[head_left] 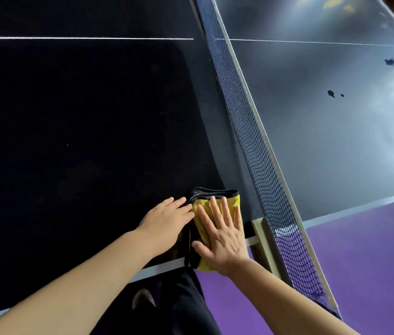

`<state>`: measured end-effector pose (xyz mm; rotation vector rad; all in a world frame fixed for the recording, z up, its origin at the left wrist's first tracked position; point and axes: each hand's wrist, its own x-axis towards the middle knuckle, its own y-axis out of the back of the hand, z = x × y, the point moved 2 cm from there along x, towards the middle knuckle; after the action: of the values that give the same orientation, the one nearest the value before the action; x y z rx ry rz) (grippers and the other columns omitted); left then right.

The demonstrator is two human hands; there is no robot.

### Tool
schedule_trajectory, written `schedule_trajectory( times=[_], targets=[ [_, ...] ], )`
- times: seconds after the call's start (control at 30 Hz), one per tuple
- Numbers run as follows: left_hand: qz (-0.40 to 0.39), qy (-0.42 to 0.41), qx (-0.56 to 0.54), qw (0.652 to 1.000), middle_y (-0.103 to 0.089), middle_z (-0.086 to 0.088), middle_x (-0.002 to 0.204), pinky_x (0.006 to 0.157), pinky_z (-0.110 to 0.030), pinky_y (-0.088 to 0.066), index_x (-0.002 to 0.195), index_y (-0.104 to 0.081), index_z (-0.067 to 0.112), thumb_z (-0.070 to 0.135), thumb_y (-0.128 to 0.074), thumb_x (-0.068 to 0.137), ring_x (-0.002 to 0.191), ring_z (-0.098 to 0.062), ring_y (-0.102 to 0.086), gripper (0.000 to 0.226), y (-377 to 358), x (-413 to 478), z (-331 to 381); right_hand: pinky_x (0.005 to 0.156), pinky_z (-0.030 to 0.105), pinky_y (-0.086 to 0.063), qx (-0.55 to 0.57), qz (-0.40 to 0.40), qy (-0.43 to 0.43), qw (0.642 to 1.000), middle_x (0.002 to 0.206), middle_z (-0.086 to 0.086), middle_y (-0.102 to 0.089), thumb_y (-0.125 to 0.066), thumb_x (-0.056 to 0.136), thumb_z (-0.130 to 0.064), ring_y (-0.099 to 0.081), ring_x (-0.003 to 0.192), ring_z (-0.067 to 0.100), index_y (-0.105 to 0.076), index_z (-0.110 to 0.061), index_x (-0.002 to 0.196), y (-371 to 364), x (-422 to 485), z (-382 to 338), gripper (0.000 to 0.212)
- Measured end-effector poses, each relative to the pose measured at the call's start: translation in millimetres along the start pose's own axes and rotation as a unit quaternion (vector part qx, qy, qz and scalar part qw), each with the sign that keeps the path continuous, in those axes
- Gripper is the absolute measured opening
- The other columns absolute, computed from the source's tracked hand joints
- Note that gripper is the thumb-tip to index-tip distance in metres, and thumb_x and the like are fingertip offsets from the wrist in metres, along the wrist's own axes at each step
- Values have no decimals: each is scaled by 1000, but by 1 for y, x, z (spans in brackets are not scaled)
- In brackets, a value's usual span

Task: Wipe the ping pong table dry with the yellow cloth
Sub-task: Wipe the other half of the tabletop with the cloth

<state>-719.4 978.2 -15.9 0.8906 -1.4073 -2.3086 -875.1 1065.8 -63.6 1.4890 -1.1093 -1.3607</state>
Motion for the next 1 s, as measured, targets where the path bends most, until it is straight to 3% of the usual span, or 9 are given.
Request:
schedule_trajectory(
  times=[0.1,0.2,0.27,0.4,0.47,0.73,1.0],
  targets=[
    [59,43,-25,997,-20,0,156,115,-28,2,148,-26,20,6,-34,97,145,-15,-10,54,6,10,-16,113,61,-9,-34,-14,22,999,162,9,-21,-36,84,-74,-13,149,39,-19,-34,155,-4,10,3,84],
    [87,125,-15,988,-20,-2,156,116,-32,-3,148,-26,21,13,-40,97,144,-16,-13,53,16,27,-37,113,62,-10,-39,-12,29,999,162,9,-21,-38,82,-74,-14,148,39,-19,-36,154,-1,34,3,84],
    [85,156,9,984,-14,-3,158,117,-35,-4,149,-22,23,19,-42,97,145,-18,-9,56,27,42,-51,115,60,-3,-34,-9,19,999,163,5,-12,-36,83,-74,-6,150,37,-13,-40,154,8,66,7,82],
    [79,226,32,970,-3,-6,159,118,-39,-3,150,-12,24,29,-45,96,146,-21,-1,63,54,76,-81,117,56,14,-33,-22,14,999,160,-2,22,-20,86,-75,28,146,29,11,-45,152,33,147,16,79],
    [71,263,30,962,-1,-7,159,118,-41,-3,150,-10,23,31,-47,95,146,-22,1,67,66,94,-98,117,56,15,-39,-25,19,999,160,-2,25,-18,87,-75,32,144,27,15,-45,151,45,185,21,78],
    [39,359,3,933,4,-9,158,117,-45,-1,150,-4,21,44,-56,89,145,-26,6,83,115,158,-175,118,55,13,-31,-1,36,999,163,-1,19,-18,88,-74,27,147,27,10,-44,153,86,328,39,77],
    [-23,363,-20,931,8,-9,158,118,-43,2,151,2,18,49,-68,79,145,-22,9,105,130,205,-211,119,56,9,-24,29,26,999,164,-1,14,-21,89,-76,19,149,27,5,-45,154,123,469,49,77]
  ],
)
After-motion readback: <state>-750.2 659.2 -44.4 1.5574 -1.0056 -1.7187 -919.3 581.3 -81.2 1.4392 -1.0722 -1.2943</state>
